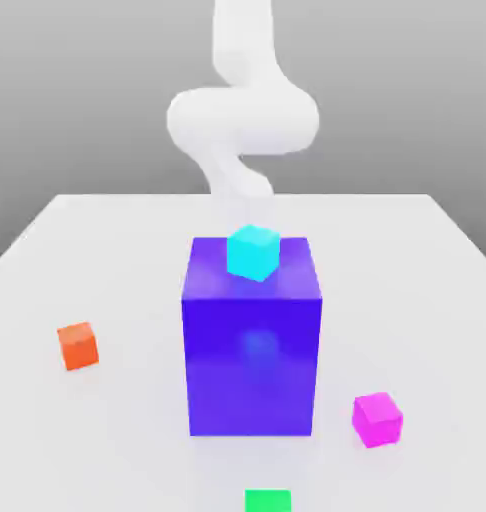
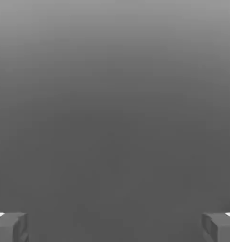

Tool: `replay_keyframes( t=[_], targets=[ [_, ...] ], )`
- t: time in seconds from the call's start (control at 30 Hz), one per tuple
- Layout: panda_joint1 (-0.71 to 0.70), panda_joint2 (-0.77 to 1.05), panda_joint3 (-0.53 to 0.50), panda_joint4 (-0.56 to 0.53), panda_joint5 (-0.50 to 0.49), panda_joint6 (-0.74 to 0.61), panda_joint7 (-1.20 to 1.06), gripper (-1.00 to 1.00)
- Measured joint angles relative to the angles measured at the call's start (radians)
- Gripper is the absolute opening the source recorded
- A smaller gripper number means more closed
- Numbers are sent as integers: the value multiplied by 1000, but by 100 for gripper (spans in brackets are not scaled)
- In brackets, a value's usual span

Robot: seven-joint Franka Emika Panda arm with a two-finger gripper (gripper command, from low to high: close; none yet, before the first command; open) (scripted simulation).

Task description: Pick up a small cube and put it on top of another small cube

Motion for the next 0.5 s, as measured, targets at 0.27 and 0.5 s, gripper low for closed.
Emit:
replay_keyframes(
  t=[0.27, 0.5],
  targets=[
    [234, 217, -126, -76, 121, 98, -380, 0],
    [402, 406, -193, -141, 225, 179, -706, 0]
  ],
)
